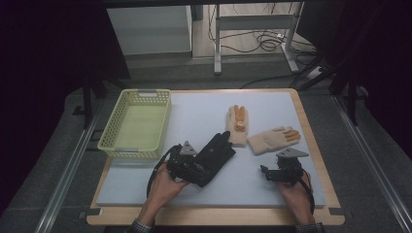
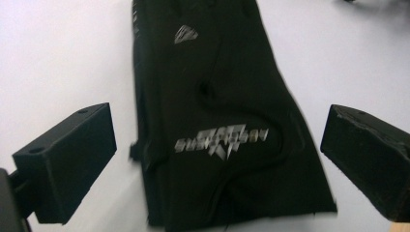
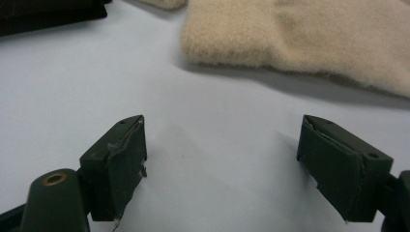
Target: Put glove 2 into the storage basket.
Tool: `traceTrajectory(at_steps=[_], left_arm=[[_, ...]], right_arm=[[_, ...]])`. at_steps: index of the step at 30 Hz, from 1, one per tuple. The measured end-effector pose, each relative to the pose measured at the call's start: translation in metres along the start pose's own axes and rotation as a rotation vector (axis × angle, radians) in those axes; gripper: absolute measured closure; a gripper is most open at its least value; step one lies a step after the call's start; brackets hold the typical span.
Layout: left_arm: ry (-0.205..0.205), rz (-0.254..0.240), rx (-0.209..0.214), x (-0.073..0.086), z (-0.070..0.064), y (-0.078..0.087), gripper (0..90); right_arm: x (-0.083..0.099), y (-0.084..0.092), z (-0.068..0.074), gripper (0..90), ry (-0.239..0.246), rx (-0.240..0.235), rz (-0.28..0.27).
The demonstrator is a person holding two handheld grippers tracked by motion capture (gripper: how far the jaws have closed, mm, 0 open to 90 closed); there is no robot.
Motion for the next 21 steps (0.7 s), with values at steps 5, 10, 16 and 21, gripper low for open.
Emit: traceTrajectory(at_steps=[5, 10, 16, 21], left_arm=[[-0.041, 0.042, -0.036, -0.013, -0.008, -0.022, 0.0], [-0.039, 0.083, -0.081, -0.016, -0.006, -0.041, 0.0], [-0.012, 0.103, -0.074, -0.013, 0.006, -0.051, 0.0], [-0.028, 0.148, -0.053, -0.008, 0.000, -0.055, 0.0]], right_arm=[[0.000, 0.000, 0.000, 17.4, 0.000, -0.002, 0.000], [0.000, 0.000, 0.000, 17.1, 0.000, -0.003, 0.001], [0.000, 0.000, 0.000, 16.8, 0.001, -0.006, 0.001], [0.000, 0.000, 0.000, 16.7, 0.003, -0.005, 0.001]])
Point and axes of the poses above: each handheld gripper's, and its own axes: y roughly backward along the jaws, x roughly out of its underside, z roughly to its left, the point moved 4 cm from there along -y, roughly forward along the jaws, and after that the axes turned 1 degree about -x, right-handed, at the moved point
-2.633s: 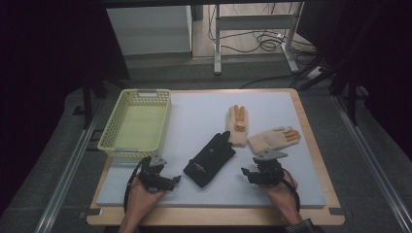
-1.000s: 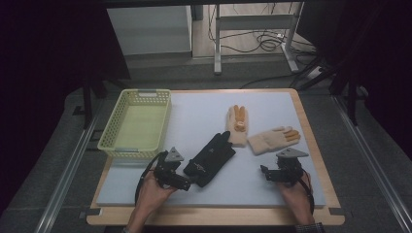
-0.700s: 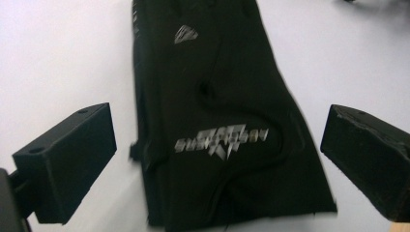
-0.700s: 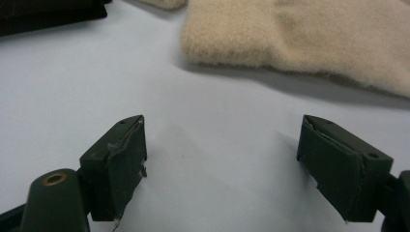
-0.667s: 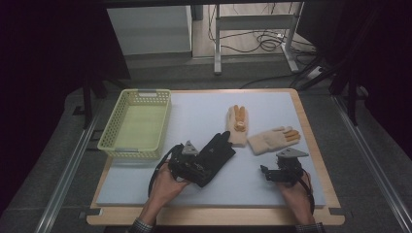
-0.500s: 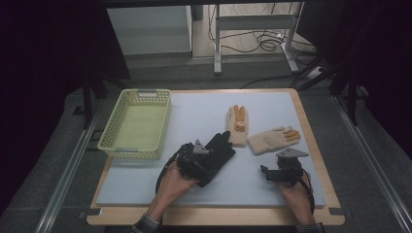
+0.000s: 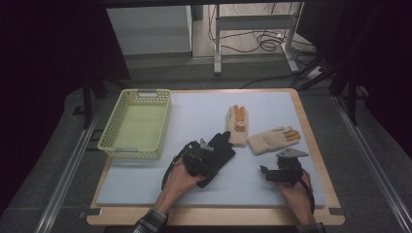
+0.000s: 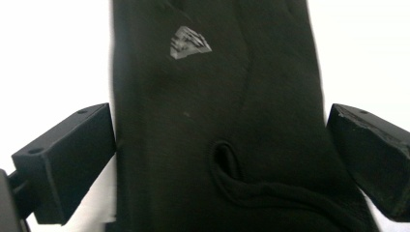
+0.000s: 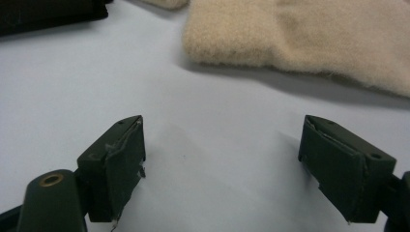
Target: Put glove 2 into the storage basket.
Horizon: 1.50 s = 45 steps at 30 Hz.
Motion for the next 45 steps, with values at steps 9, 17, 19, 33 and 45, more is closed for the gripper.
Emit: traceTrajectory(at_steps=[9, 17, 19, 33, 45], left_arm=[[0.005, 0.024, -0.015, -0.002, 0.004, 0.003, 8.1], [0.014, 0.039, -0.029, -0.003, 0.010, 0.013, 50.8], [0.018, 0.036, -0.012, -0.002, 0.010, 0.015, 59.0], [0.096, -0.070, 0.033, -0.012, 0.035, 0.054, 65.2], [0.136, -0.095, -0.080, -0.034, 0.083, 0.110, 64.7]], right_arm=[[0.000, 0.000, 0.000, 16.7, 0.002, 0.000, -0.001], [0.000, 0.000, 0.000, 16.6, 0.003, 0.002, 0.001], [0.000, 0.000, 0.000, 16.6, 0.003, 0.002, 0.001], [0.000, 0.000, 0.000, 16.6, 0.001, 0.002, 0.002], [0.000, 0.000, 0.000, 16.6, 0.001, 0.002, 0.000]])
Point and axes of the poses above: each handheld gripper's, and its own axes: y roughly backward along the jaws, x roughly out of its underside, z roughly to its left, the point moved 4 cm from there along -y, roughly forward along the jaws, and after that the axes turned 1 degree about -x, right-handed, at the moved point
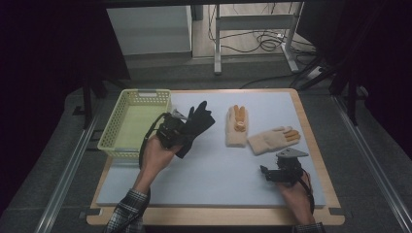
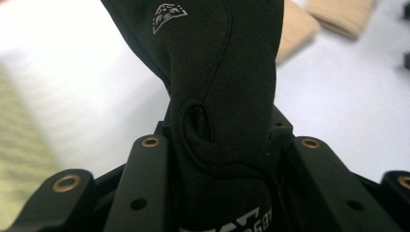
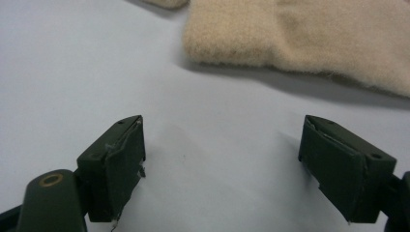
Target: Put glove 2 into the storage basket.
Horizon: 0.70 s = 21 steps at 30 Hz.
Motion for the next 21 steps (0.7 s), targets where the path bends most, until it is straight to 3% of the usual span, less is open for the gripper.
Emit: traceTrajectory(at_steps=[10, 15, 21], left_arm=[[0.091, 0.000, -0.116, -0.002, 0.062, 0.024, 64.5], [0.136, 0.025, -0.176, 0.009, 0.094, 0.028, 64.1], [0.217, 0.057, -0.227, 0.030, 0.136, 0.028, 63.7]], right_arm=[[0.000, 0.000, 0.000, 16.6, 0.000, 0.000, 0.000], [0.000, 0.000, 0.000, 16.6, 0.000, -0.001, 0.000], [0.000, 0.000, 0.000, 16.6, 0.000, 0.000, 0.000]])
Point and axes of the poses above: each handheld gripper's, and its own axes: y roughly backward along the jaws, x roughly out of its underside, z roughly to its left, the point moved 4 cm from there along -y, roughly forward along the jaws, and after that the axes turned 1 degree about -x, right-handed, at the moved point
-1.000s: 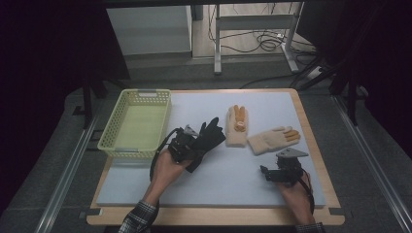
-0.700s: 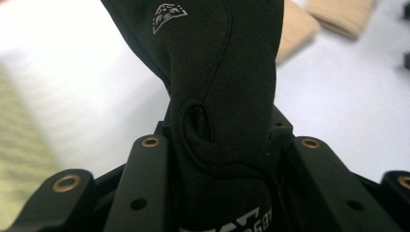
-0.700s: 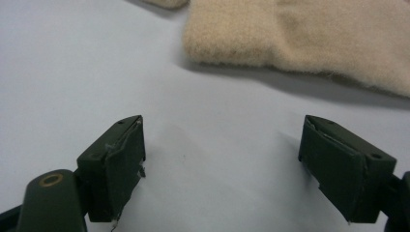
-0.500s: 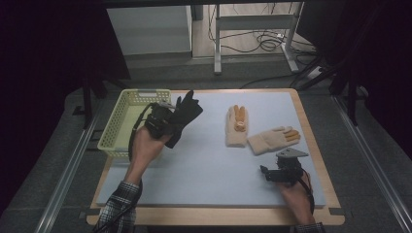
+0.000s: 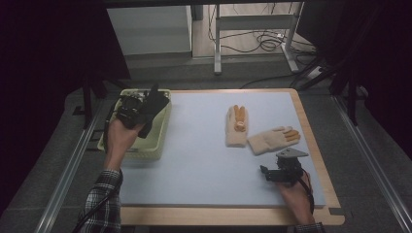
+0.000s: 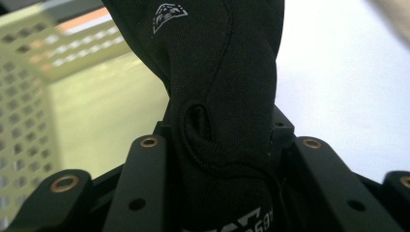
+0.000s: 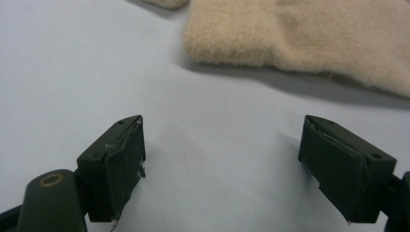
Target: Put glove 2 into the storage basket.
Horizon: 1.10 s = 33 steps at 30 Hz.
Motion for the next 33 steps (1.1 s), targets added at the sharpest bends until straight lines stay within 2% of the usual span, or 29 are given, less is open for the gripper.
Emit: traceTrajectory(at_steps=[4, 7, 11, 18, 23, 27, 30, 33], left_arm=[[0.044, 0.049, -0.051, 0.009, 0.027, -0.013, 63.6], [0.070, 0.088, -0.068, 0.016, 0.040, -0.023, 63.4], [0.085, 0.156, -0.102, 0.023, 0.051, -0.040, 62.9], [0.097, 0.233, -0.143, 0.021, 0.061, -0.063, 61.8], [0.059, 0.317, -0.191, 0.023, 0.066, -0.084, 59.5], [0.086, 0.346, -0.165, 0.028, 0.070, -0.088, 52.9], [0.088, 0.364, -0.177, 0.031, 0.071, -0.084, 47.5], [0.099, 0.383, -0.153, 0.034, 0.071, -0.081, 51.2]], right_arm=[[0.000, 0.000, 0.000, 16.6, 0.000, 0.000, 0.000], [0.000, 0.000, 0.000, 16.6, 0.000, 0.000, -0.001], [0.000, 0.000, 0.000, 16.6, 0.000, 0.000, -0.001], [0.000, 0.000, 0.000, 16.6, 0.000, -0.001, -0.001], [0.000, 0.000, 0.000, 16.6, 0.000, -0.001, -0.002], [0.000, 0.000, 0.000, 16.5, -0.001, -0.003, -0.001], [0.000, 0.000, 0.000, 16.4, -0.001, -0.003, -0.001], [0.000, 0.000, 0.000, 16.4, 0.000, -0.002, -0.001]])
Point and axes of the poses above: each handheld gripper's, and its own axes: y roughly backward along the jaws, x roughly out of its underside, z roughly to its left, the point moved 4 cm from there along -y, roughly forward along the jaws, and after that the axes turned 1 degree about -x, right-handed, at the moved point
